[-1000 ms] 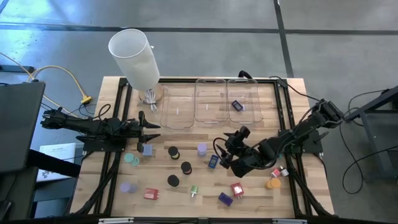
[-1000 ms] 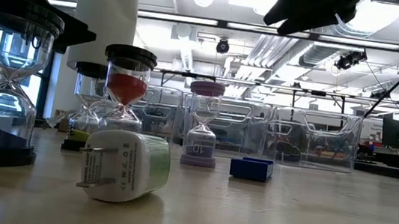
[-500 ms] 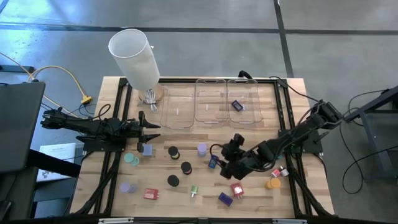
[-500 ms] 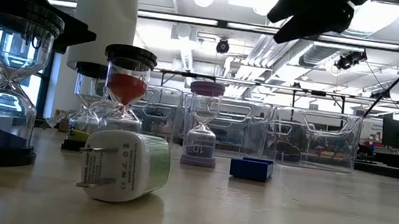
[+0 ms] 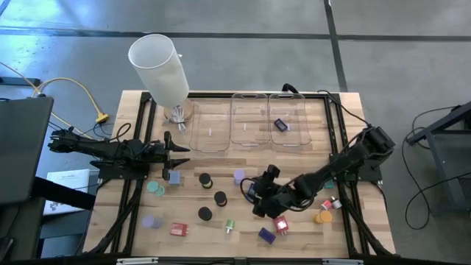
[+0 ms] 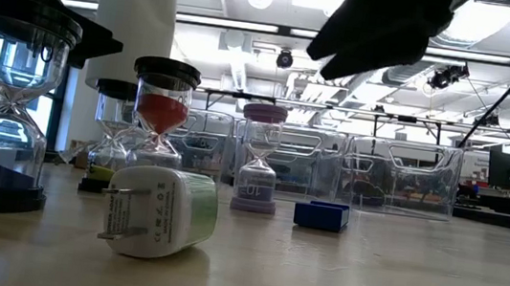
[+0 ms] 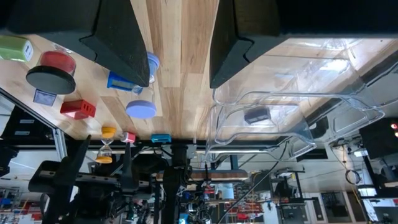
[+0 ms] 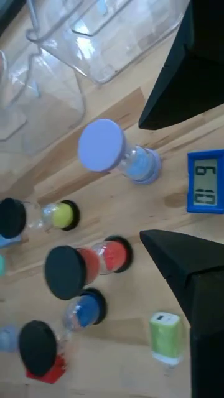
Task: Pick & Place Office items
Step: Put the top violet hourglass into the middle transparent bin
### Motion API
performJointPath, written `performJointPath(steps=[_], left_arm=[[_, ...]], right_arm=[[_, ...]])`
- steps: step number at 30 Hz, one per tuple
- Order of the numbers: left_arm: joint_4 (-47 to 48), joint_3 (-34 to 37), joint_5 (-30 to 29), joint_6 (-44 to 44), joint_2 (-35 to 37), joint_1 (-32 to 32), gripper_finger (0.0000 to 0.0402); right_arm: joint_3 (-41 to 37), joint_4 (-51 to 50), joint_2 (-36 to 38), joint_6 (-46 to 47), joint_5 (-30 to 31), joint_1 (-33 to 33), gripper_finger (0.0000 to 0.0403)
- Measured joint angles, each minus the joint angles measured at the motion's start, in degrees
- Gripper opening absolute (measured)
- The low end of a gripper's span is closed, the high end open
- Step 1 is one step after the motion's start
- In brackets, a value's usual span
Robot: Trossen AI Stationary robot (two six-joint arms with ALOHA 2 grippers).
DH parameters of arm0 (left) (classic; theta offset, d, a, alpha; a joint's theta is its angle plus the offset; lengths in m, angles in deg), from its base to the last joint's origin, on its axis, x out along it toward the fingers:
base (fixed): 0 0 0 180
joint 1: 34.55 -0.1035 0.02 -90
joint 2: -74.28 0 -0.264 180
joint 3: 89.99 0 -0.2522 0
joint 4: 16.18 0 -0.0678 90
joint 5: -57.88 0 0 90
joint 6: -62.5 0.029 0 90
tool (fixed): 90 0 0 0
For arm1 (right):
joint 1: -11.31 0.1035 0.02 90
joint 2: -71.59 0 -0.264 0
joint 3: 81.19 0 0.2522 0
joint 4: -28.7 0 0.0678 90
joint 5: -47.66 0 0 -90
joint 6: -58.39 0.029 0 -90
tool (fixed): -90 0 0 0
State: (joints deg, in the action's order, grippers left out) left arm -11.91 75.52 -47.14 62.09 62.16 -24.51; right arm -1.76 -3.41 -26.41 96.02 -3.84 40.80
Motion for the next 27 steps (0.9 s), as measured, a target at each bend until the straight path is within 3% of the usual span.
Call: performJointPath(steps=[16,27], left_arm=[[0.0,0.0,0.0,0.02,0.0,0.0,0.0163],[0.0,0.0,0.01,0.0,0.0,-0.02,0.0163]], right_arm=[[0.0,2.34,0.39,-0.14,-1.93,-0.3,0.0267],[0.0,3.15,0.39,-0.16,-8.21,-0.37,0.0267]])
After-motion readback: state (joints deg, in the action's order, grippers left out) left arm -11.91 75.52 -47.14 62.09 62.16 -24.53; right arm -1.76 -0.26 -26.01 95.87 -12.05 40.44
